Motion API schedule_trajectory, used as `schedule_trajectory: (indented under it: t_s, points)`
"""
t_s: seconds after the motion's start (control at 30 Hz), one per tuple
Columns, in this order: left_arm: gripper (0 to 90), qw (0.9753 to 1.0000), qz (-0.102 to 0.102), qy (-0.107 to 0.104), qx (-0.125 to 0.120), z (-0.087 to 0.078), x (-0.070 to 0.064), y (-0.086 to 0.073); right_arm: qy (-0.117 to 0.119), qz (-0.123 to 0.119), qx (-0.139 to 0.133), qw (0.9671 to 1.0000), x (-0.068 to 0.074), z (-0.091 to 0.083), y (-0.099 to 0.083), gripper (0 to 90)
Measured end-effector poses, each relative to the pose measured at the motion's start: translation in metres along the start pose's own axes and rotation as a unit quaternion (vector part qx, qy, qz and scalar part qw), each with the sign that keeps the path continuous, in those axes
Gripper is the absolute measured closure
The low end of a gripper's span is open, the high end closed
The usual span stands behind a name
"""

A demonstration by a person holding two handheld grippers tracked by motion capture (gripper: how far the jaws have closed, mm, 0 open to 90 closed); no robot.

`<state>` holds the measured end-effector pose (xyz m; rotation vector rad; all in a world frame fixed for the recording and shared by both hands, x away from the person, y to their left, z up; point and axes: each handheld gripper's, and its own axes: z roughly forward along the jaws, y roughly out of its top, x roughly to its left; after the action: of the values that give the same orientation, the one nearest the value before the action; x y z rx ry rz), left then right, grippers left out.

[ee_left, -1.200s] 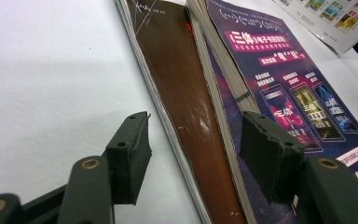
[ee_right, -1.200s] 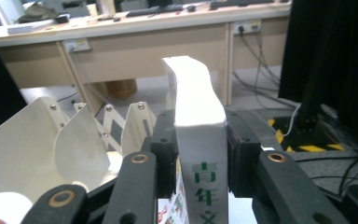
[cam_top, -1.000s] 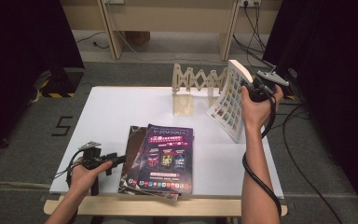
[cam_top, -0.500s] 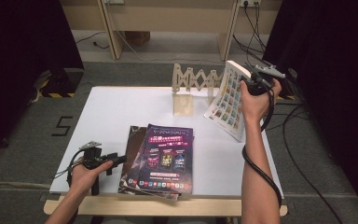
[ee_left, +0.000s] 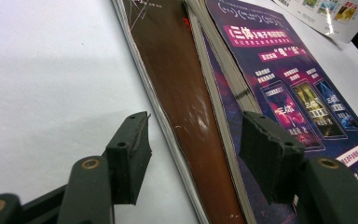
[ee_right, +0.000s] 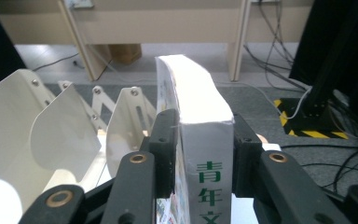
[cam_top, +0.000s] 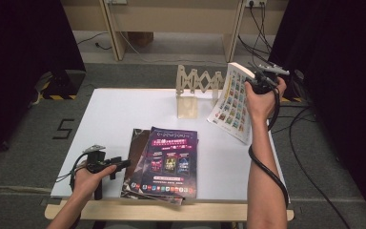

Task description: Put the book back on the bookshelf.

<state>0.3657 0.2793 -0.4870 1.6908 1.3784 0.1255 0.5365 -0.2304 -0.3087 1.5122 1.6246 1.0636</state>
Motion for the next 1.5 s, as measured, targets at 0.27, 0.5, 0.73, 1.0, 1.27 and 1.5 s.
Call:
schedule_trajectory:
  t_s: [0.27, 0.5, 0.73, 1.0, 1.27, 1.5]
  points:
    - [41.7, 1.0000, -0.001, -0.002, 0.001, 0.002, -0.002, 0.000, 0.011, 0.001, 0.014, 0.9999, -0.002, 0.008, 0.005, 66.0]
    - [41.7, 1.0000, -0.001, -0.002, 0.000, 0.001, -0.001, 0.000, 0.006, -0.005, 0.020, 0.9998, -0.002, 0.012, 0.007, 70.0]
    - [41.7, 1.0000, 0.002, -0.004, 0.004, 0.002, -0.001, 0.000, 0.009, -0.027, 0.042, 0.9987, 0.000, 0.015, 0.011, 72.9]
    - [41.9, 1.0000, -0.001, -0.004, 0.000, 0.001, 0.000, 0.001, -0.007, -0.021, 0.027, 0.9994, 0.010, 0.005, 0.015, 74.2]
    - [42.0, 1.0000, -0.001, -0.004, -0.001, 0.000, 0.000, 0.001, 0.000, -0.010, -0.014, 0.9999, 0.021, -0.015, 0.024, 74.3]
    - [42.0, 1.0000, -0.003, -0.005, -0.003, -0.002, 0.000, 0.001, -0.011, 0.008, -0.063, 0.9979, 0.032, -0.019, 0.027, 74.3]
